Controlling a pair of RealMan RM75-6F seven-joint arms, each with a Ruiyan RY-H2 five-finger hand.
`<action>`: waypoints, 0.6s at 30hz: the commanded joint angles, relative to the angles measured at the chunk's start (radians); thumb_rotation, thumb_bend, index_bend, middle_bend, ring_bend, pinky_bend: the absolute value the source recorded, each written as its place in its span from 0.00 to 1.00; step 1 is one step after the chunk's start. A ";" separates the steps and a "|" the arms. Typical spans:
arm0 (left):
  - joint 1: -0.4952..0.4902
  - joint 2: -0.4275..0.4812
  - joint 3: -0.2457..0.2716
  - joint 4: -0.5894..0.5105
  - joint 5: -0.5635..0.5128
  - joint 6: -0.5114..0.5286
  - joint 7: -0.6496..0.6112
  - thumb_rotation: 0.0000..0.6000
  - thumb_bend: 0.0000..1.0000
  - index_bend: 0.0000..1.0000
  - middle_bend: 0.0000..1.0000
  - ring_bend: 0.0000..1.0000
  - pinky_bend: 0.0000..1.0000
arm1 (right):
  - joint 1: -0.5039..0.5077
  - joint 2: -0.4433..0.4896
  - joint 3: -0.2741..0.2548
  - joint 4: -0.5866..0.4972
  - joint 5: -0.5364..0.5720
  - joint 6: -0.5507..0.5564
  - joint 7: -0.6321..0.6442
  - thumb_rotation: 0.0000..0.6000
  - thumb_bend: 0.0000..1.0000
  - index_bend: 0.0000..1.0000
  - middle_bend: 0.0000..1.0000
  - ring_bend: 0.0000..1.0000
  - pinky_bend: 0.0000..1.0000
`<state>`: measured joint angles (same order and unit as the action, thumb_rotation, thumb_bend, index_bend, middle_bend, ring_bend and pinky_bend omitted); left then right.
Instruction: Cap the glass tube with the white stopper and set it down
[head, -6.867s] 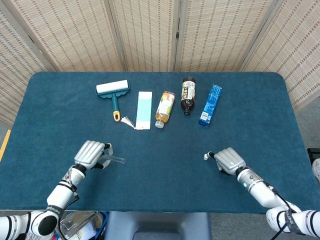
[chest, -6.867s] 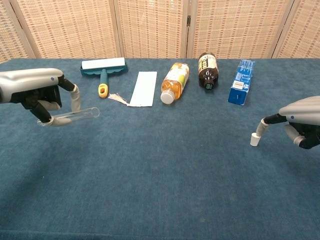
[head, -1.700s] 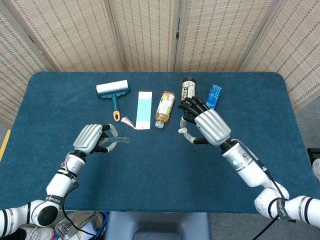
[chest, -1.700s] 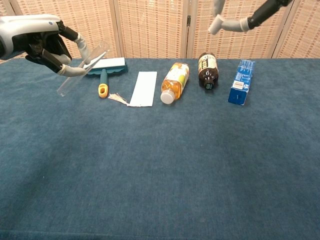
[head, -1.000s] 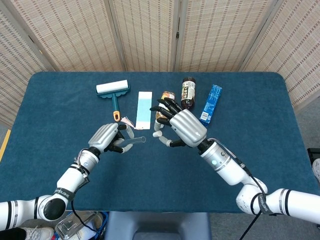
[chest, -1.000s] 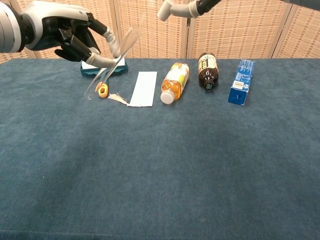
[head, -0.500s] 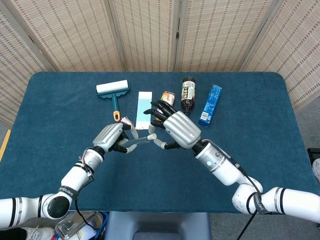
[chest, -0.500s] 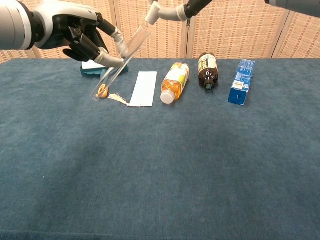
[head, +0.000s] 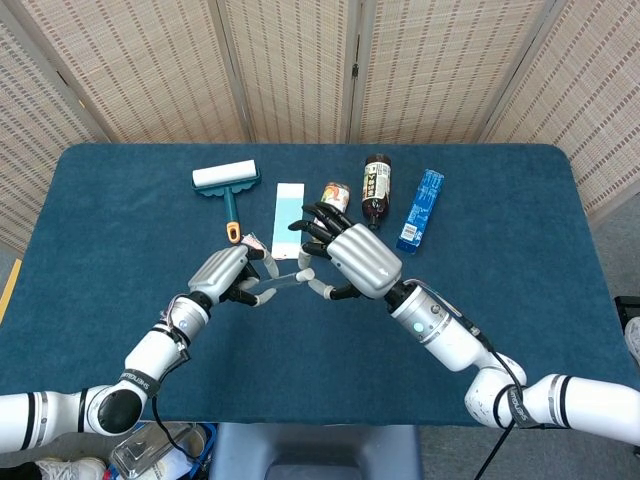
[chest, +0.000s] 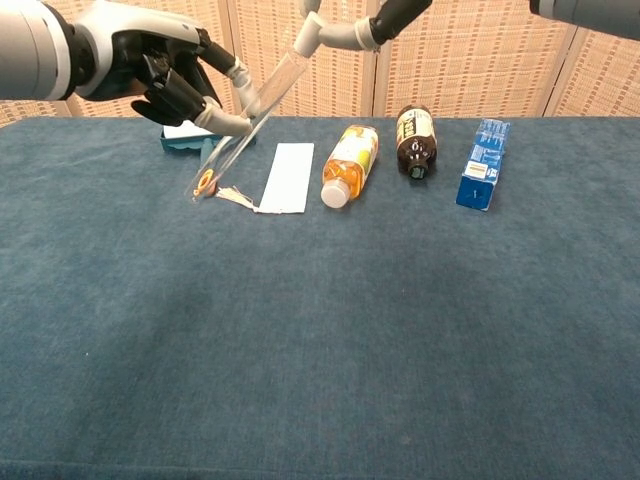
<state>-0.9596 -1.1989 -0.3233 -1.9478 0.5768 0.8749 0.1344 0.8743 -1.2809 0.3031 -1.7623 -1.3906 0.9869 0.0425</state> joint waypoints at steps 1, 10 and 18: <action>-0.003 0.002 0.001 0.001 -0.001 -0.003 -0.005 1.00 0.41 0.62 1.00 1.00 1.00 | 0.002 -0.001 0.000 0.002 0.001 -0.001 0.000 1.00 0.45 0.64 0.18 0.00 0.00; -0.010 0.005 0.006 -0.002 -0.001 -0.007 -0.021 1.00 0.41 0.62 1.00 1.00 1.00 | 0.012 -0.009 -0.004 0.009 0.012 -0.010 -0.001 1.00 0.45 0.64 0.19 0.00 0.00; -0.018 0.009 0.006 -0.006 -0.001 -0.007 -0.030 1.00 0.41 0.62 1.00 1.00 1.00 | 0.022 -0.020 -0.006 0.018 0.018 -0.017 -0.003 1.00 0.45 0.64 0.19 0.00 0.00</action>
<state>-0.9770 -1.1905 -0.3166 -1.9540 0.5759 0.8684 0.1045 0.8961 -1.3010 0.2970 -1.7441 -1.3725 0.9704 0.0399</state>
